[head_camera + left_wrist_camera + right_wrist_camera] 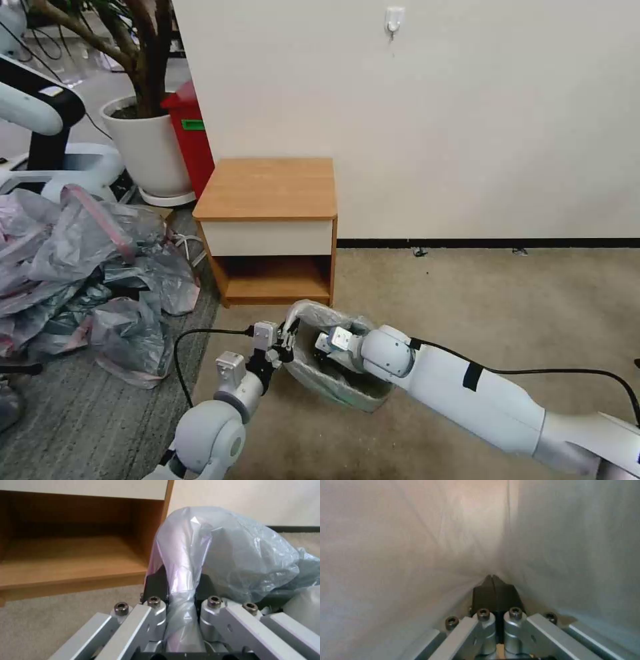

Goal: Pick up the garbage bag from the table and place it over the trash can.

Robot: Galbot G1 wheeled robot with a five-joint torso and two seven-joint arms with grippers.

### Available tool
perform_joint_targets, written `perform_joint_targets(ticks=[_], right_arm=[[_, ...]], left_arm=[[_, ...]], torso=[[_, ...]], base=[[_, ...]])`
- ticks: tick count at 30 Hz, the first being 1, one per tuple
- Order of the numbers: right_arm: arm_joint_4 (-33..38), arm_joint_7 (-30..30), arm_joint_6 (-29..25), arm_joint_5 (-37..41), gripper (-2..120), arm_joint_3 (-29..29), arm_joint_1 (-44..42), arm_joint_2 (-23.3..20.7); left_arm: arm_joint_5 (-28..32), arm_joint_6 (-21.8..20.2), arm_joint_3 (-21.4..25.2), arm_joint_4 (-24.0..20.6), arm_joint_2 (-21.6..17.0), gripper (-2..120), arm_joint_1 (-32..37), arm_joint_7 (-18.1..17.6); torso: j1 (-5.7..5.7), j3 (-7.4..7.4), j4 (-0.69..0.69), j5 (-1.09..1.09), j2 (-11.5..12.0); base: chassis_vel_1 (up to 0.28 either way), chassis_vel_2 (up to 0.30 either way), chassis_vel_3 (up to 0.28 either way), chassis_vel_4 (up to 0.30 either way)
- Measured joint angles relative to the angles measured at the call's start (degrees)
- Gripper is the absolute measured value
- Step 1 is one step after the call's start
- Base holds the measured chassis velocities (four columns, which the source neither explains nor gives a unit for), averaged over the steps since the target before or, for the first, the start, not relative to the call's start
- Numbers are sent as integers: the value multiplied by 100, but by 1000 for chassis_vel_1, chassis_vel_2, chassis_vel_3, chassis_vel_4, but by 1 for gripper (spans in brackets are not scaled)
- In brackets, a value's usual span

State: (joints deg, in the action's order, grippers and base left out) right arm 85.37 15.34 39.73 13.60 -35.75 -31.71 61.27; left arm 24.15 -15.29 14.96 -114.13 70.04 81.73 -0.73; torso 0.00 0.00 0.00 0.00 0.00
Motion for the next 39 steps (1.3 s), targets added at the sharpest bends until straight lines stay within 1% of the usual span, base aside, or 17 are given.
perform_joint_targets(ticks=[7,12,16,28,31,33,35,39], right_arm=[[138,-187,55,136,0,3,-31,-81],[489,-378,70,333,0,-9,-26,-256],[900,-501,71,500,0,-36,29,-444],[1332,-602,70,697,0,78,3,-699],[1493,-620,68,768,0,135,-15,-822],[1716,-622,51,875,0,222,-23,-988],[1754,-622,44,896,0,239,-23,-1020],[2304,-603,-14,1158,0,513,-101,-1476]], left_arm=[[22,-3,17,6,-5,9,-23,-24],[76,-3,72,67,40,9,-60,-58],[199,-3,113,108,49,9,-92,-154],[220,-1,129,152,118,9,-89,-186],[220,-1,136,182,148,9,-90,-197],[234,-1,137,221,187,9,-108,-219],[243,-1,134,229,193,9,-114,-231],[469,-6,109,261,230,9,-182,-395]], torso=[[0,0,0,0,0],[0,0,0,0,0],[0,0,0,0,0],[0,0,0,1,0],[0,0,0,1,0],[0,0,0,1,0],[0,0,0,1,0],[0,0,0,1,0]], base=[[0,0,0,0],[0,0,0,0],[0,0,0,0],[0,0,0,0],[0,0,0,0],[0,0,0,0],[0,0,0,0],[0,0,0,0]])
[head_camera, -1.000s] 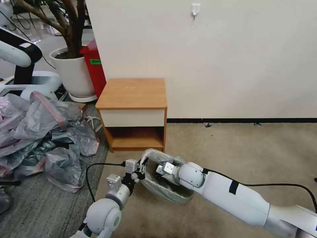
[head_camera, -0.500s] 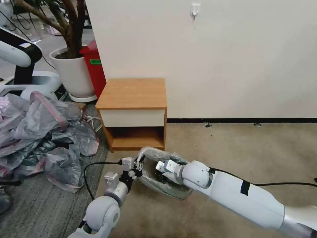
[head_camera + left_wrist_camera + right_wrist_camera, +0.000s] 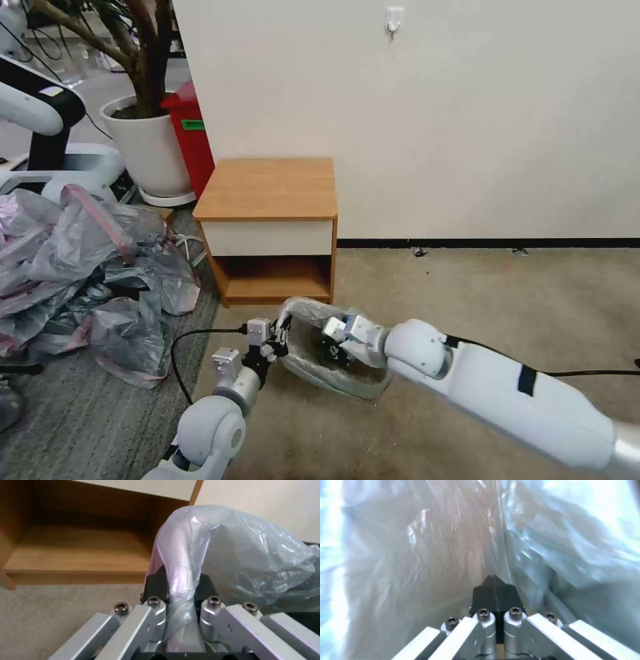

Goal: Pick up the garbage bag from the table and place it over the trash can.

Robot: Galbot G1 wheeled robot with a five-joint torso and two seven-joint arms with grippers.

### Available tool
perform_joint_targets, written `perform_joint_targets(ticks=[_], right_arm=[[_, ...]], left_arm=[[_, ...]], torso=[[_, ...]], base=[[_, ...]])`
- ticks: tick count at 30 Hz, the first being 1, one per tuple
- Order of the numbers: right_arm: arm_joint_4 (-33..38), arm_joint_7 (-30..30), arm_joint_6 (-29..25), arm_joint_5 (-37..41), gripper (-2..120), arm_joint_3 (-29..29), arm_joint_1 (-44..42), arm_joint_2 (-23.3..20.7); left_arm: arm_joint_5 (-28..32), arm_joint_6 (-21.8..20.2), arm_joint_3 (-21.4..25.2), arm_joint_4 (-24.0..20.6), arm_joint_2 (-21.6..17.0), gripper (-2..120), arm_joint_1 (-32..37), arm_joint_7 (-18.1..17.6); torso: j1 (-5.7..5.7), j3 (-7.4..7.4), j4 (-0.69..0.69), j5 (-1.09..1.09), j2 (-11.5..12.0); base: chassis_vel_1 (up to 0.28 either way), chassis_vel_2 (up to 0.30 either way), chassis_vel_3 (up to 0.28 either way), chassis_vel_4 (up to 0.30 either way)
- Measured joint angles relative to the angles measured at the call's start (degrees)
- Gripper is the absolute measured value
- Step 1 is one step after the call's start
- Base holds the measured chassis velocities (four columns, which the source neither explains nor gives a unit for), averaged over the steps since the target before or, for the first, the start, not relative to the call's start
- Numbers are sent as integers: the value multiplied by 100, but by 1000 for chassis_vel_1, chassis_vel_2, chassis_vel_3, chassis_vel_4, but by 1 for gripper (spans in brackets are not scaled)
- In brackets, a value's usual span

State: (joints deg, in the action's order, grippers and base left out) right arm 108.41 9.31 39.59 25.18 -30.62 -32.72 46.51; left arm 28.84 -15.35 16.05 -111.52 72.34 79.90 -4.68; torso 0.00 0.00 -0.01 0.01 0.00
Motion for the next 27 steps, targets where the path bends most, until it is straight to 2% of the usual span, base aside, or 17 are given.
perform_joint_targets(ticks=[1,5,7,10,11,13,14,15,17,18,19,20,23,27], right_arm=[[0,0,0,0,0,0,0,0],[715,45,-76,232,0,512,-254,-650],[881,53,-94,291,0,670,-323,-788],[1551,125,-255,543,0,1533,-741,-1343],[1551,125,-255,543,0,1533,-741,-1343],[1968,105,-585,636,0,2453,-1272,-1696],[1968,105,-585,636,0,2453,-1272,-1696],[2072,29,-719,664,0,2873,-1519,-1759],[2237,-369,-900,696,0,3695,-2021,-1714],[2481,-798,-989,695,0,4822,-2587,-1276],[2571,-891,-998,678,0,5118,-2741,-1099],[2571,-891,-998,678,0,5118,-2741,-1099],[2846,-1009,-1115,568,0,5860,-3384,-574],[2926,-1045,-1329,398,0,6109,-3878,-185]], left_arm=[[0,0,0,0,0,9,0,0],[148,-18,-13,-1,11,9,-13,-73],[190,-25,-12,-10,12,9,-5,-91],[465,-120,8,-96,3,9,48,-203],[465,-120,8,-96,3,9,48,-203],[677,-184,42,-167,-10,9,116,-282],[677,-184,42,-167,-10,9,116,-282],[745,-204,69,-195,-12,9,150,-302],[898,-236,135,-257,-11,9,230,-352],[1202,-319,236,-356,-9,9,345,-450],[1290,-358,271,-376,-5,9,380,-464],[1290,-358,271,-376,-5,9,380,-464],[1488,-408,373,-386,17,9,520,-484],[1560,-412,462,-386,90,9,621,-503]], torso=[[0,0,0,0,0],[0,0,1,0,0],[0,0,1,-1,0],[0,0,1,-2,0],[0,0,1,-2,0],[0,0,2,-1,0],[0,0,2,-1,0],[0,-1,2,-2,0],[0,0,2,0,0],[0,0,0,-1,0],[0,0,0,0,0],[0,0,0,0,0],[0,0,0,-1,0],[0,0,1,-1,0]], base=[[0,0,0,0],[0,0,0,0],[0,0,0,0],[0,0,0,0],[0,0,0,0],[0,0,0,0],[0,0,0,0],[0,0,0,0],[0,0,0,0],[0,0,0,0],[0,0,0,0],[0,0,0,0],[0,0,0,0],[0,0,0,0]])
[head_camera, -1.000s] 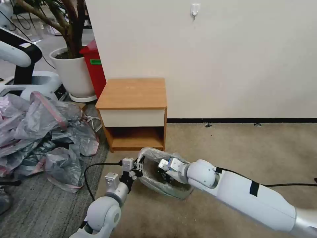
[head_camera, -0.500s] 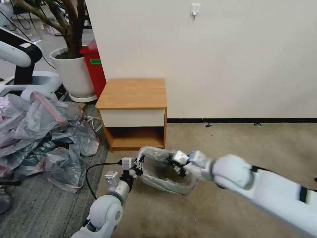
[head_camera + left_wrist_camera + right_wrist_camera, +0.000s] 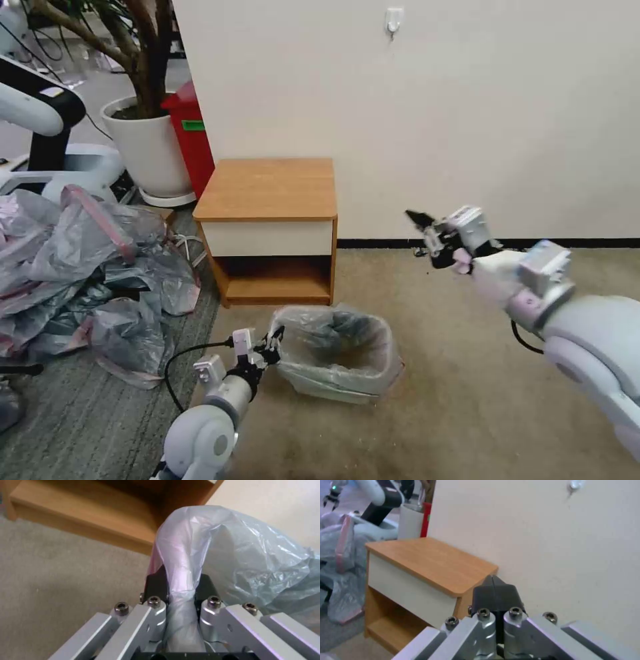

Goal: Pick up the garbage bag from the table and place it over the trash can.

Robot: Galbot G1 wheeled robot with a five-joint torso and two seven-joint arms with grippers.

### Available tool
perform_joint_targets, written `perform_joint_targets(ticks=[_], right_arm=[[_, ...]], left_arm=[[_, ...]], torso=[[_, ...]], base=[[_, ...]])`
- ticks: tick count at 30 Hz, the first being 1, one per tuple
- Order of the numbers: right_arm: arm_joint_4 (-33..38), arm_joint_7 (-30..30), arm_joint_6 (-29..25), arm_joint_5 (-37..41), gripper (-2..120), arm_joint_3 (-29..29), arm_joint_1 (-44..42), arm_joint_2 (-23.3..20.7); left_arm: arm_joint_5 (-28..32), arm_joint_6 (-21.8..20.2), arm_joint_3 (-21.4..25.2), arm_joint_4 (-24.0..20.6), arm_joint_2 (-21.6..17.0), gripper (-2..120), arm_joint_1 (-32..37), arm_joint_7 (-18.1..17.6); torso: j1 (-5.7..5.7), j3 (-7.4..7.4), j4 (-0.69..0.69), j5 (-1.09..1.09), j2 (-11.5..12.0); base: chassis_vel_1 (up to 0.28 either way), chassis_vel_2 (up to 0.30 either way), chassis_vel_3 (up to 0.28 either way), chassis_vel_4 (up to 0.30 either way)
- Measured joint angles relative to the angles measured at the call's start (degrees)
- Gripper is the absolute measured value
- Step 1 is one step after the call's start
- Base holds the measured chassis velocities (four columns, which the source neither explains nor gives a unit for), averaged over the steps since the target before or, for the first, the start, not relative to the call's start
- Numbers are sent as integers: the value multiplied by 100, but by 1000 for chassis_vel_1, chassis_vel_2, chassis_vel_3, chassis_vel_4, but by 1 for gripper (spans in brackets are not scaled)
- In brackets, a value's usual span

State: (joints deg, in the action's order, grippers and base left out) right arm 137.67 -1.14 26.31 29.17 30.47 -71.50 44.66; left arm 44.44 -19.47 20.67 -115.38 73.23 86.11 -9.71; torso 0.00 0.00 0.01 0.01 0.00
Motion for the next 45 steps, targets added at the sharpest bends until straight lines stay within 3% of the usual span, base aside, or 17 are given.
perform_joint_targets(ticks=[6,13,17,26,33,39,45], right_arm=[[76,-13,-97,-190,0,24,-424,458],[60,1,-149,-336,0,-58,-548,577],[60,16,-173,-373,14,-95,-600,610],[69,36,-277,-438,24,-86,-770,612],[92,45,-331,-481,18,-82,-843,641],[122,50,-383,-530,6,-80,-929,657],[126,53,-416,-567,5,-80,-965,678]], left_arm=[[-9,4,76,8,130,9,156,-5],[-60,47,157,27,192,9,275,-4],[-129,109,192,11,210,9,360,7],[-275,153,223,65,244,9,429,27],[-322,162,251,69,242,9,486,-39],[-364,154,282,69,263,9,550,-111],[-423,154,289,65,263,9,576,-140]], torso=[[0,0,-1,-1,0],[0,0,-1,-1,1],[0,0,-1,-1,1],[0,0,-1,-1,1],[0,0,-1,-1,1],[0,0,-1,-1,1],[0,0,-1,0,1]], base=[[0,0,0,0],[0,0,0,0],[0,0,0,0],[0,0,0,0],[0,0,0,0],[0,0,0,0],[0,0,0,0]])
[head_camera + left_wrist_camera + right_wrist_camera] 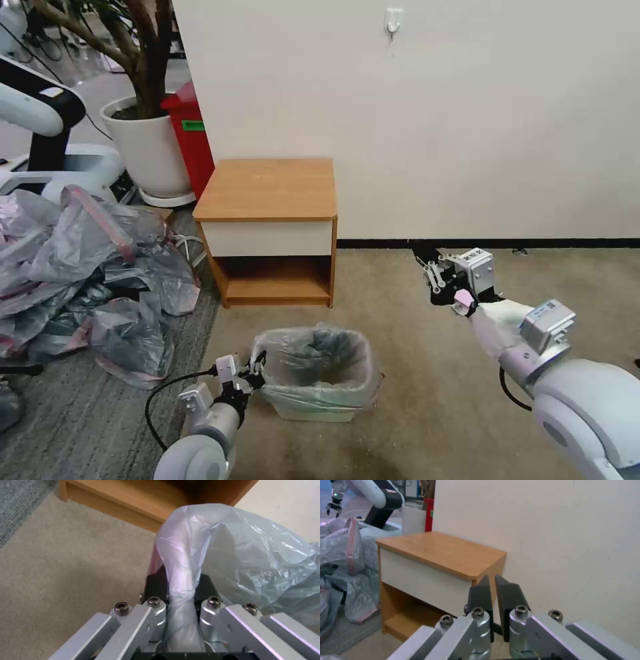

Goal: Pick up the garbage bag from the table and place it over the trash can.

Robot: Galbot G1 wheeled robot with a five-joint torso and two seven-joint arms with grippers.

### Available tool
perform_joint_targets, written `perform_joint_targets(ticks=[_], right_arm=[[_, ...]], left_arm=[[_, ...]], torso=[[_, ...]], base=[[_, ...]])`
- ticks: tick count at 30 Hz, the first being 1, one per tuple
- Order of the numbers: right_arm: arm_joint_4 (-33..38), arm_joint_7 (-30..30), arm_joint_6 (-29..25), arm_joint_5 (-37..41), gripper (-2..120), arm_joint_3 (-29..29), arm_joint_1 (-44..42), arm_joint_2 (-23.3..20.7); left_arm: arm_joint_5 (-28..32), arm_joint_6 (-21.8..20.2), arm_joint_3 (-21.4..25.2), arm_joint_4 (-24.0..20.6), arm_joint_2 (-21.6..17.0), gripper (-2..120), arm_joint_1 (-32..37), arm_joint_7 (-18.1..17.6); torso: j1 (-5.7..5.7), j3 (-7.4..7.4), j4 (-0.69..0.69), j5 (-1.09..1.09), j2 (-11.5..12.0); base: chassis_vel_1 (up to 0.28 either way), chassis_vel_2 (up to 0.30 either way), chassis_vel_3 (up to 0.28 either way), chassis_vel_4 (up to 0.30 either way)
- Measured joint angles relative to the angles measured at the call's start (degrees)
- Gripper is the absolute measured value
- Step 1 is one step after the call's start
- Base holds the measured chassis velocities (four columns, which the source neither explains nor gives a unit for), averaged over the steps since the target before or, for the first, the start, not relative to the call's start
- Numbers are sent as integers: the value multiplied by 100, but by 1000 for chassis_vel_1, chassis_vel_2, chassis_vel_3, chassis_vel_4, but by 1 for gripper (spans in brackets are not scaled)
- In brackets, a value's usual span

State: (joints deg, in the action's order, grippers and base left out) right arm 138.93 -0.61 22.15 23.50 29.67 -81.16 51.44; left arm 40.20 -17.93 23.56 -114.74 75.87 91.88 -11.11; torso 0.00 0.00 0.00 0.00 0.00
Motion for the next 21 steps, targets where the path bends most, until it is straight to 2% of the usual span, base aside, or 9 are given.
perform_joint_targets(ticks=[11,14,15,17,19,21], right_arm=[[-17,5,-36,-44,5,-23,-12,30],[-19,6,-43,-47,5,-23,-15,37],[-19,6,-43,-47,5,-23,-15,37],[-19,7,-51,-49,5,-22,-20,41],[-19,7,-52,-49,5,-22,-20,43],[-20,8,-55,-49,5,-21,-19,46]], left_arm=[[-59,-10,29,-17,-10,9,50,-70],[-119,-26,22,-44,-16,22,91,-71],[-119,-26,22,-44,-16,22,91,-71],[-149,-28,21,-64,-12,32,109,-72],[-161,-28,19,-78,-12,35,117,-67],[-181,-28,11,-109,-12,45,131,-53]], torso=[[0,0,0,0,0],[0,0,0,-1,0],[0,0,0,-1,0],[0,1,0,-1,0],[0,1,0,-1,0],[0,1,0,-1,0]], base=[[0,0,0,0],[0,0,0,0],[0,0,0,0],[0,0,0,0],[0,0,0,0],[0,0,0,0]])
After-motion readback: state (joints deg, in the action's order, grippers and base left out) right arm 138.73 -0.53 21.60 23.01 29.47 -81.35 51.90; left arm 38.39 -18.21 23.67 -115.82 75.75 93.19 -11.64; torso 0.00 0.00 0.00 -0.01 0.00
